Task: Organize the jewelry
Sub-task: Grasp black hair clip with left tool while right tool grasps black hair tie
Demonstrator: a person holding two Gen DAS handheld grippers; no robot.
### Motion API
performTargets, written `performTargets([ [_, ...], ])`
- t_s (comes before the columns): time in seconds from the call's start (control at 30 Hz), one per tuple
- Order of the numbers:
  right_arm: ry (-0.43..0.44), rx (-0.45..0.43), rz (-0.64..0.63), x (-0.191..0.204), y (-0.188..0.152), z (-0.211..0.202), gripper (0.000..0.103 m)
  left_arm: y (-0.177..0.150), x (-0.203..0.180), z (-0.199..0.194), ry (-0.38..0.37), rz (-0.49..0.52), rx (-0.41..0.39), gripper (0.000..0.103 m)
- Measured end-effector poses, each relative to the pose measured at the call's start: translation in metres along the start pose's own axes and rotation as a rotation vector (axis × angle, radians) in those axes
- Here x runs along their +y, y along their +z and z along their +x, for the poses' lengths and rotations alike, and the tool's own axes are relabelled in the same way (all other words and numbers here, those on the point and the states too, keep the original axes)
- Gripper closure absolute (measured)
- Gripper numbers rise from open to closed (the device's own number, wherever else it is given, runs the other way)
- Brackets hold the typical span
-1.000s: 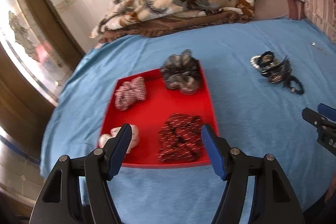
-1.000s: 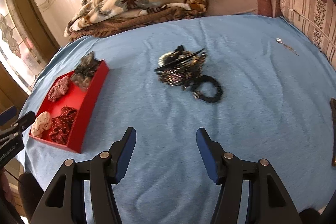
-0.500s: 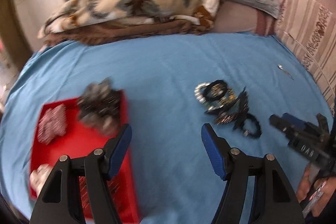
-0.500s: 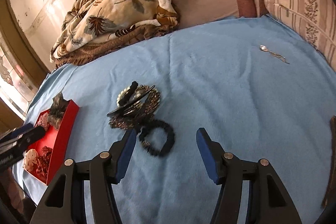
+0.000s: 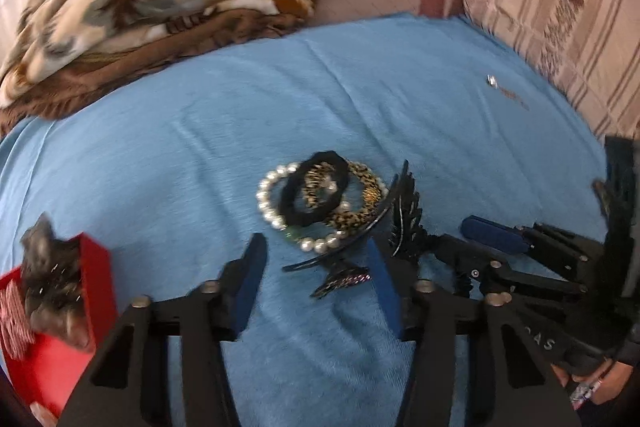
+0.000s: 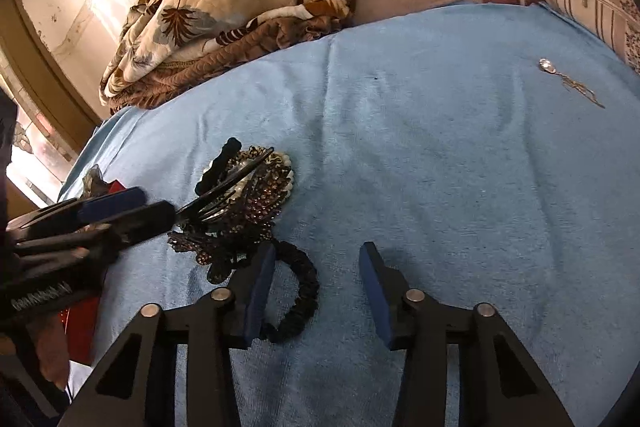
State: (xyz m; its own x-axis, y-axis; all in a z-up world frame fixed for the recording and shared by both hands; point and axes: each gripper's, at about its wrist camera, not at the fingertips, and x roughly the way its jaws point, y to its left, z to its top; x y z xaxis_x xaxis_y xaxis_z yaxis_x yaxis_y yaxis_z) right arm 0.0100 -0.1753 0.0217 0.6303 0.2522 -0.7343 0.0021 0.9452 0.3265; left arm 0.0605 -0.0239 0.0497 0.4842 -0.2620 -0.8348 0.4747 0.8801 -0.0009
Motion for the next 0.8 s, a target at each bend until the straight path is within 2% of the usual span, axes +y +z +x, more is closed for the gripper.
performTargets([
  [0.03, 0.002, 0.001, -0.005, 0.001, 0.000, 0.000, 0.065, 0.001, -0.002, 0.005, -0.008, 0.010, 0.011, 0.071],
  [0.17, 0.012, 0.007, -0.022, 0.004, 0.000, 0.004, 0.070, 0.006, -0.002, 0.016, -0.035, 0.002, 0.025, 0.073],
  [0.23, 0.022, 0.013, -0.038, 0.007, 0.000, 0.006, 0.082, 0.005, -0.004, 0.017, -0.043, 0.000, 0.031, 0.077],
  [0.3, 0.038, 0.029, -0.054, 0.010, 0.000, 0.008, 0.092, 0.003, -0.007, 0.017, -0.050, 0.006, 0.036, 0.087],
  [0.37, 0.033, 0.025, -0.071, 0.013, -0.001, 0.007, 0.094, 0.001, -0.010, 0.013, -0.051, 0.010, 0.039, 0.098],
  [0.5, 0.040, 0.011, -0.062, 0.013, -0.003, 0.002, 0.094, -0.005, -0.013, -0.005, -0.054, -0.019, 0.019, 0.099],
  [0.8, 0.009, -0.048, -0.014, 0.011, -0.018, -0.026, 0.095, -0.036, -0.012, -0.081, -0.089, -0.068, -0.058, 0.099],
])
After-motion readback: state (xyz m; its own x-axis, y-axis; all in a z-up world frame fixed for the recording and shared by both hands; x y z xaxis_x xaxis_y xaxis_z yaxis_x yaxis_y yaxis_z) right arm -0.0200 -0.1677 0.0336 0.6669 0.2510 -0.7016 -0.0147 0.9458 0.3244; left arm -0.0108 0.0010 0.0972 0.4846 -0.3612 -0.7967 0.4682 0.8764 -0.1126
